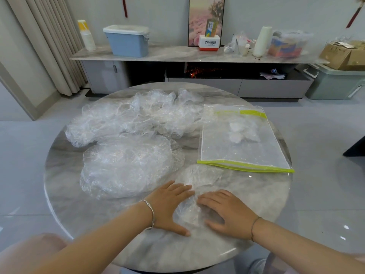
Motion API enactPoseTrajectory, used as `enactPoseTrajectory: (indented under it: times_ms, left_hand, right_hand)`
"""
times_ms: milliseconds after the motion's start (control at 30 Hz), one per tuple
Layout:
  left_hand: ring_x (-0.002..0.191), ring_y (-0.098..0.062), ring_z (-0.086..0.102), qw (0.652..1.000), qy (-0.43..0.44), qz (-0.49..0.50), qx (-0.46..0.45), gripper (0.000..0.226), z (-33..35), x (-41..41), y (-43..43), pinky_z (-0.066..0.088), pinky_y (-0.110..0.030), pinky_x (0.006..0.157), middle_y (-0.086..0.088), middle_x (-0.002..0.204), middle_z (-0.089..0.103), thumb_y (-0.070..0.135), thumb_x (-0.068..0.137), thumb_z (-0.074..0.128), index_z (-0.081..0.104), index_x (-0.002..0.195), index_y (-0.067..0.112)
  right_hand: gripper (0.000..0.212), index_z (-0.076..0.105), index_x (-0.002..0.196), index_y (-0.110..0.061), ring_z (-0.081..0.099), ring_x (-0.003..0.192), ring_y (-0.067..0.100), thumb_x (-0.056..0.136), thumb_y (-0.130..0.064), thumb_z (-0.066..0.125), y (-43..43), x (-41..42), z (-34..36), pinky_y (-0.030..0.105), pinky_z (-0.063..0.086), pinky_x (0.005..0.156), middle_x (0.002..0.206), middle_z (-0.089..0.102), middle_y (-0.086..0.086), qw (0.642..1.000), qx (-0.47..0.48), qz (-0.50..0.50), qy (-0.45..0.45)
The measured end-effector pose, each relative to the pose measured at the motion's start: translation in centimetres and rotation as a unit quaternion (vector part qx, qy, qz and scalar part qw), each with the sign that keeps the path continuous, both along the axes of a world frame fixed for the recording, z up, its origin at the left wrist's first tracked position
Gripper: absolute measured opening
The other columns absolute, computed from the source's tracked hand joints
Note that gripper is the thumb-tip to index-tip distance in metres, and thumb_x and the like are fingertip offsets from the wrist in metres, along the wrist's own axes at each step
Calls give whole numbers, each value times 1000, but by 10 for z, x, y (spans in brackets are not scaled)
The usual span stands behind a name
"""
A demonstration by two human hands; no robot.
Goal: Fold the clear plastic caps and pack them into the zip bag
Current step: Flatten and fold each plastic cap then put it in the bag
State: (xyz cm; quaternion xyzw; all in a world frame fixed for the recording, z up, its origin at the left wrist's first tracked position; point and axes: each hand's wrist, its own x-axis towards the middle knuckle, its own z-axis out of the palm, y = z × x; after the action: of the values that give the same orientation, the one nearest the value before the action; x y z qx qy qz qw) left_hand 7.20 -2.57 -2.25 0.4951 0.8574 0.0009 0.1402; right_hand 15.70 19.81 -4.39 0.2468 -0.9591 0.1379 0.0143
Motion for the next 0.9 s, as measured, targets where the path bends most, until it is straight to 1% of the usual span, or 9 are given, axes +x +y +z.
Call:
enactPoseTrajectory:
  times_ms: [167, 300, 367, 433, 500, 600, 733, 800, 900]
  left_hand:
    - [140, -13, 19, 999, 1, 12, 53, 97, -6, -2, 1, 3, -27, 115, 6, 155, 19, 75, 72, 53, 18, 149, 27]
    - [122, -18, 45, 987, -38, 95, 123, 49, -5, -9, 5, 28, -23, 101, 0, 132, 52, 41, 92, 53, 44, 137, 23]
    - [104, -22, 56, 968, -57, 166, 181, 32, -3, -11, 7, 39, -25, 88, -5, 110, 63, 35, 95, 50, 58, 121, 19]
    - [85, -16, 58, 943, -91, 218, 233, 23, -1, -12, 9, 40, -16, 72, 3, 91, 64, 34, 95, 51, 64, 107, 18]
    - [71, -8, 51, 932, -125, 239, 243, 20, -2, -11, 12, 36, -13, 64, 10, 78, 59, 33, 94, 53, 66, 99, 19]
    - [66, -4, 49, 921, -157, 262, 239, 19, -8, -11, 16, 44, -23, 70, 11, 74, 58, 35, 92, 56, 66, 98, 21]
    - [97, -13, 55, 933, -54, 283, 217, 41, -7, -6, 19, 46, -27, 87, 5, 110, 59, 36, 92, 54, 45, 131, 26]
    - [121, -16, 44, 940, 73, 237, 235, 50, -7, 0, 19, 40, -28, 100, 2, 140, 42, 36, 93, 46, 33, 141, 25]
    - [131, -22, 41, 952, 156, 137, 224, 48, -14, 5, 20, 27, -34, 110, -3, 145, 42, 38, 98, 26, 40, 140, 20]
  right_hand:
    - [16, 69, 87, -27, 61, 84, 3, 86, -31, 54, -9, -9, 4, 18, 43, 82, 92, 69, -17, 987, -127, -96, 26]
    - [21, 65, 72, -15, 66, 76, 10, 91, -8, 58, -13, -14, 14, 21, 48, 75, 76, 70, -3, 866, -414, -246, -137]
    - [19, 62, 76, -5, 66, 72, 16, 93, -6, 54, -14, -17, 18, 24, 49, 73, 75, 71, 5, 810, -492, -280, -154]
    - [18, 61, 91, -6, 64, 72, 13, 96, -20, 50, -15, -18, 24, 23, 49, 75, 80, 71, 5, 794, -509, -278, -181]
    - [22, 55, 107, -16, 63, 75, 6, 92, -31, 52, -17, -17, 24, 17, 47, 77, 82, 70, 0, 808, -489, -255, -207]
    - [43, 47, 119, -23, 56, 67, 6, 83, -20, 70, -19, -19, 15, 16, 45, 72, 74, 62, -3, 829, -452, -278, -176]
    - [51, 42, 125, -18, 50, 60, 4, 82, -14, 70, -14, -26, 7, 17, 44, 68, 78, 57, -4, 863, -367, -328, -118]
    - [54, 41, 128, -20, 51, 77, 5, 82, -20, 69, -13, -27, 8, 23, 46, 78, 98, 54, -5, 900, -282, -330, -33]
    - [39, 49, 127, -21, 47, 114, 13, 88, -26, 52, -16, -25, 7, 31, 39, 95, 126, 50, -4, 965, -137, -193, 114]
